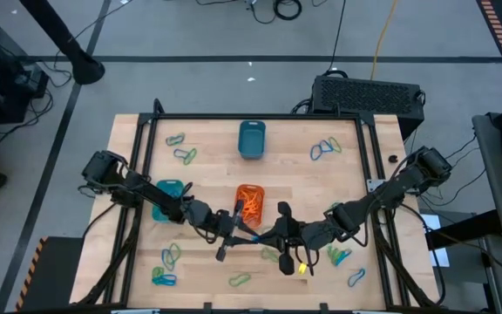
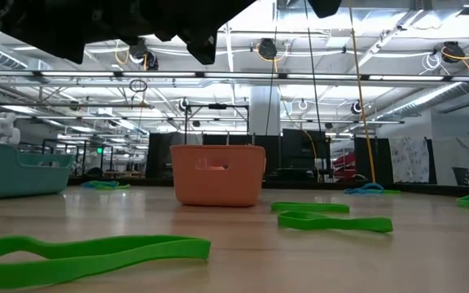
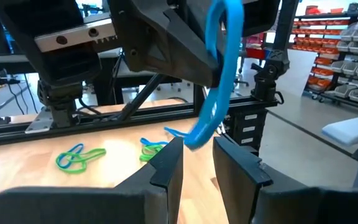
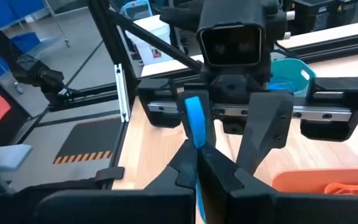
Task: Sort rubber bands into baskets
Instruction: Put the blue rubber band into the green bin
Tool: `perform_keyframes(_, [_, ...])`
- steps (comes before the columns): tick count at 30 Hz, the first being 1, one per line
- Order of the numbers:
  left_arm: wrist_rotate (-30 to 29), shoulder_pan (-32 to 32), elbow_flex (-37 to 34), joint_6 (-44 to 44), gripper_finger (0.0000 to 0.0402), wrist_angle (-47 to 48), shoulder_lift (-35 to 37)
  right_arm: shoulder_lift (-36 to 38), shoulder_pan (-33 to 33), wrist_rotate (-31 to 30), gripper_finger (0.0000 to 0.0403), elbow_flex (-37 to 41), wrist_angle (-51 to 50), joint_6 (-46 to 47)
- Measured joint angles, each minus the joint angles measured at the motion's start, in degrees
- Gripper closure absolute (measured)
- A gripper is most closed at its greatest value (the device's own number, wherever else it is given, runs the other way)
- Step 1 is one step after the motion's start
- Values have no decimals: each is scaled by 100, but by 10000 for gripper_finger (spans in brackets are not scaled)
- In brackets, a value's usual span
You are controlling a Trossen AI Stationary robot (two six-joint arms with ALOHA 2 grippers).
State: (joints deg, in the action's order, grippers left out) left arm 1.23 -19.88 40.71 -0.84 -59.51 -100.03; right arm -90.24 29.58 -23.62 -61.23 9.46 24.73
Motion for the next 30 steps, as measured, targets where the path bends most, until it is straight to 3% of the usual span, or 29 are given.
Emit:
perform_keyframes(18, [-24,0,-2,-153,308,-56,0,-48,-141,-3,402,0,-38,-37])
perform_keyframes(21, [-24,4,-2,-155,325,-52,0,-48,-144,-2,402,0,-49,-37])
perform_keyframes(26, [-24,4,-4,-153,389,-50,0,-48,-144,-4,402,0,-60,-37])
perform_keyframes(30, [-84,4,-4,-146,392,-45,0,-46,-142,-4,385,0,-55,-61])
